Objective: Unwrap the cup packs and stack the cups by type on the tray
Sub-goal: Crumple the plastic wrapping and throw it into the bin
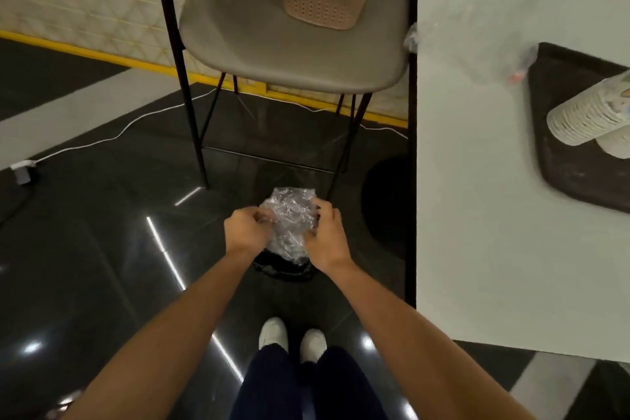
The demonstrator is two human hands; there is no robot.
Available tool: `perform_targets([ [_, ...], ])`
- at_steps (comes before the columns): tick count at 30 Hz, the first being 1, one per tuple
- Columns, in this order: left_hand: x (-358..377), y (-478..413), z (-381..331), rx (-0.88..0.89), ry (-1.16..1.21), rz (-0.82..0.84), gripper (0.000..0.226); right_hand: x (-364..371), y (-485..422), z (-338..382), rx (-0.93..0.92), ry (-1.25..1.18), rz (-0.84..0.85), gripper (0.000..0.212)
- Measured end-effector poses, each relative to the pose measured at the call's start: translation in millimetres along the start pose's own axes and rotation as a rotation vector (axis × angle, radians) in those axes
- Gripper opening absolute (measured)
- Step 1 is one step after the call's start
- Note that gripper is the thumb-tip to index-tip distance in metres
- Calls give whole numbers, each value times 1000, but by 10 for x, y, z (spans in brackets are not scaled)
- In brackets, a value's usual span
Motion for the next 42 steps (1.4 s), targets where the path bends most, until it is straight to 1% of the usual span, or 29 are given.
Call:
perform_targets([
  [3, 358, -232, 257, -46, 14, 54, 24, 199, -229, -384, 26, 31, 2, 43],
  [5, 615, -400, 454, -65, -1, 96, 29, 357, -407, -641, 26, 56, 5, 38],
  [8, 1008, -655, 797, -61, -86, 135, 29, 613, -643, -993, 19, 123, 46, 42],
  [13, 1623, -1028, 1291, 16, -282, 205, 30, 967, -1022, -1609, 54, 234, 130, 54],
  [20, 2291, -1447, 1665, 95, -477, 330, 25, 1359, -1428, -2174, 139, 328, 259, 61],
  [25, 2512, -1636, 1742, 170, -706, 386, 31, 1486, -1572, -2348, 197, 381, 327, 54],
  [27, 2561, -1664, 1728, 200, -748, 427, 33, 1481, -1586, -2371, 204, 384, 319, 47],
  [29, 2579, -1672, 1736, 189, -777, 450, 33, 1444, -1576, -2356, 193, 379, 305, 42],
  [32, 2489, -1602, 1696, 53, -656, 377, 34, 1360, -1517, -2263, 155, 368, 292, 49],
  [34, 2344, -1508, 1627, 3, -565, 312, 35, 1311, -1446, -2164, 144, 356, 274, 50],
  [36, 2194, -1385, 1543, 10, -489, 282, 39, 1250, -1342, -2035, 131, 342, 250, 49],
  [39, 1904, -1145, 1408, 24, -383, 264, 52, 1124, -1108, -1772, 140, 332, 220, 52],
  [42, 1523, -839, 1175, 62, -353, 220, 55, 965, -799, -1424, 132, 303, 175, 52],
])
Point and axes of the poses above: each hand's wrist, its own y-axis away from the middle knuckle, its own x-axis out of the palm, z = x × y, the point moved 1 cm from there along -y, towards the middle knuckle, and after that the axes turned 10 degrees about -y, right-handed, at the moved point
